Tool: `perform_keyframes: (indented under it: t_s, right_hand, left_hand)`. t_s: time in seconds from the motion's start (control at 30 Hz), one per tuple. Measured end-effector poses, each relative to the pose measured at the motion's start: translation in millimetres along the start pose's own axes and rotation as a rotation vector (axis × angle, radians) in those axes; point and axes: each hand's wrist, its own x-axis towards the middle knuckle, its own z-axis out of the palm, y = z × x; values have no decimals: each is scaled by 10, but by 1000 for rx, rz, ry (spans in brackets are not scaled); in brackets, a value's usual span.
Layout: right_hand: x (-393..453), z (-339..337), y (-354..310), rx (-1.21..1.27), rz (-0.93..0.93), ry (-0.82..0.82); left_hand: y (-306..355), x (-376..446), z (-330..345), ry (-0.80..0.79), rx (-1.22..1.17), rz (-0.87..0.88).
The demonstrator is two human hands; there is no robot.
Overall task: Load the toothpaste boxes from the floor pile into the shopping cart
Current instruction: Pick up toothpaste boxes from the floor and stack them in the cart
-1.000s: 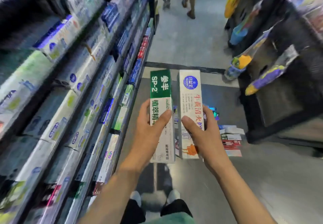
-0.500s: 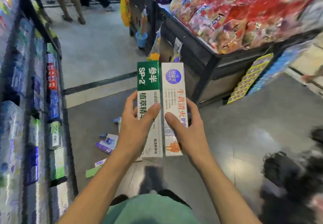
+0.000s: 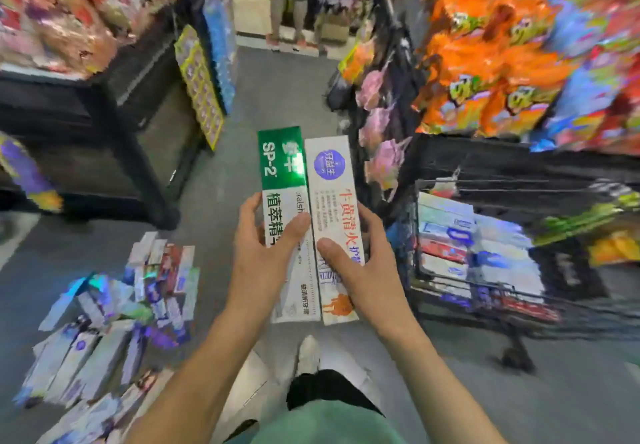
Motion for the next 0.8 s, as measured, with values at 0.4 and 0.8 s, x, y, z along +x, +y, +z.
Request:
perform_keyframes:
  t_s: [0.4,0.8]
  right_hand:
    - [-195,-1864,609,64,98,464]
    - [-59,-3823,1133,119,179,582]
  left_hand:
    - [-470,-135,2073,-487,105,-139]
    - [-979,-372,4145,-658,234,-160]
